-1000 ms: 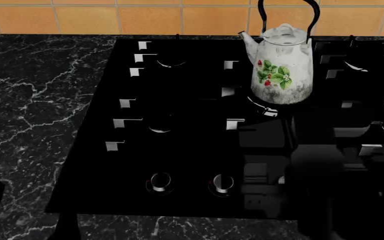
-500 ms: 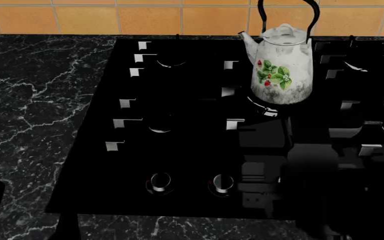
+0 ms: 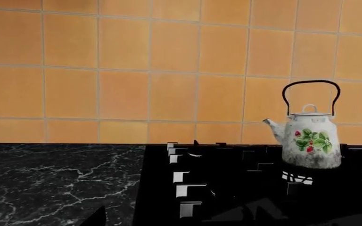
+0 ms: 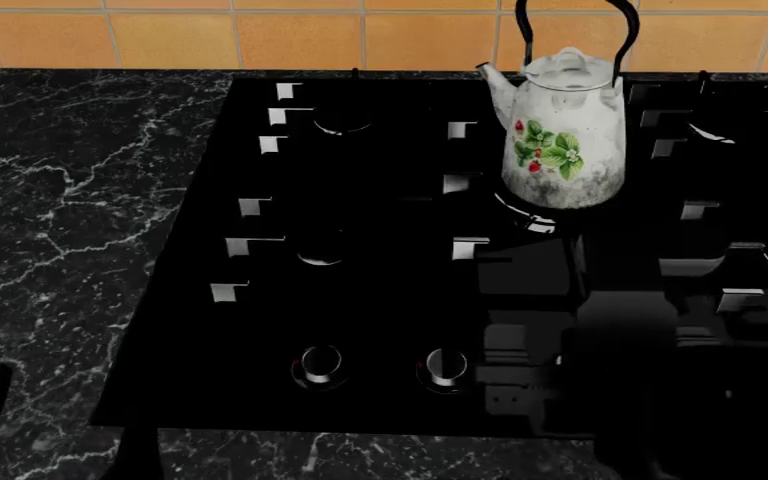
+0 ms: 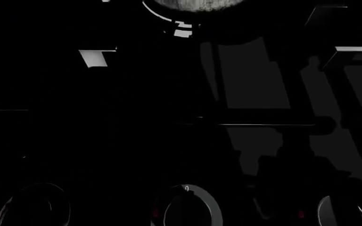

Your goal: Turn on the center burner of the stove.

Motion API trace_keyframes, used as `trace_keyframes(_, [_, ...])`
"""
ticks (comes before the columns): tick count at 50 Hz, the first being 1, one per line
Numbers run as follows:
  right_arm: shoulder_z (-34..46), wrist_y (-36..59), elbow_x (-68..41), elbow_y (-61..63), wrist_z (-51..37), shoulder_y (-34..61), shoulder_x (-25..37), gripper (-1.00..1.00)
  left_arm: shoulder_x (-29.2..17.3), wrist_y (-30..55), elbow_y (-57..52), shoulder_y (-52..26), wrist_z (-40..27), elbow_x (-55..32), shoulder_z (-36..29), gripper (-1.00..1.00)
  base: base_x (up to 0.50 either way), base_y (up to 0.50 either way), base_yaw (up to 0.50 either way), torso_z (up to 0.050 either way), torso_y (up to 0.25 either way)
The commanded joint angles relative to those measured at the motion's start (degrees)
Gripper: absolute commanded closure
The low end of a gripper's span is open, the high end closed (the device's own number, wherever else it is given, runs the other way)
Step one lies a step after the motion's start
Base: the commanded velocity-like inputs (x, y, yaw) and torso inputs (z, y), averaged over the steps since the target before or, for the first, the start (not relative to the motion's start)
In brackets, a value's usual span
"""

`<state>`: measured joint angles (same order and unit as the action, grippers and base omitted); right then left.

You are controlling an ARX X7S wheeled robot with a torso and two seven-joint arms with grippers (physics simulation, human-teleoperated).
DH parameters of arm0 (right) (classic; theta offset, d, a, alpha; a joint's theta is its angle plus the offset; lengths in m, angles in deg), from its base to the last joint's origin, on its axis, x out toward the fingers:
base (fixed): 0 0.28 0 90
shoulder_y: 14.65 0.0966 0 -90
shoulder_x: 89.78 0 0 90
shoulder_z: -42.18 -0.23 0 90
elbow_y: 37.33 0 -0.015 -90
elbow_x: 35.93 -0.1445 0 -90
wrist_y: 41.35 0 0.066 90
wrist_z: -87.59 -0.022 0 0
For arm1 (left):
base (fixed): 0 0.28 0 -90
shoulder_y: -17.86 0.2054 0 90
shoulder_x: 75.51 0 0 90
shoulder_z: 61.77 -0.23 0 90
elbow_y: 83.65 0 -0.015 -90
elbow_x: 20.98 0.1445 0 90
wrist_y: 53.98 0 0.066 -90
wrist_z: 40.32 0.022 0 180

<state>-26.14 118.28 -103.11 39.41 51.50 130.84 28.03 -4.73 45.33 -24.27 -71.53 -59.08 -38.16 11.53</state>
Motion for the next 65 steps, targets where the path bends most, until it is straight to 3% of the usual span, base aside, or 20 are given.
trace_keyframes(1, [2.2,-1.4,4.7,-7.6,3.1,-4.3,-1.5,-1.00,-0.2,0.1,-0.1,-0.1,-0.3,0.0,-0.2,-1.00,0.00,0.00,0.01,0.000,0.000])
trace_keyframes(6, [1.0,0.6,3.0,-6.6,1.1,-3.6,-1.1,-1.00,-0.3,0.0,-0.1,0.0,-0.3,-0.1,-0.3,-1.00,0.01,0.00,0.01,0.000,0.000])
trace_keyframes(7, [0.8,0.7,2.8,-6.5,0.9,-3.7,-1.1,1.00,-0.3,0.0,-0.1,-0.1,-0.3,-0.1,-0.3,-1.00,0.00,0.00,0.01,0.000,0.000])
trace_keyframes(23, [1.3,-1.8,1.9,0.7,4.8,-8.8,2.2,1.00,-0.5,0.3,0.1,-0.4,-0.6,0.0,-0.8,-1.00,0.00,0.00,0.00,0.000,0.000])
trace_keyframes(37, [16.1,-5.0,10.9,8.5,23.5,-6.9,8.0,1.00,-0.7,0.5,0.4,-0.6,-1.1,0.8,-1.4,-1.00,0.00,0.00,0.00,0.000,0.000])
trace_keyframes(65, [28.7,-6.1,18.6,9.3,38.4,0.9,10.5,1.00,-0.9,1.4,0.5,-1.1,-2.1,1.3,-2.1,-1.00,0.00,0.00,0.00,0.000,0.000])
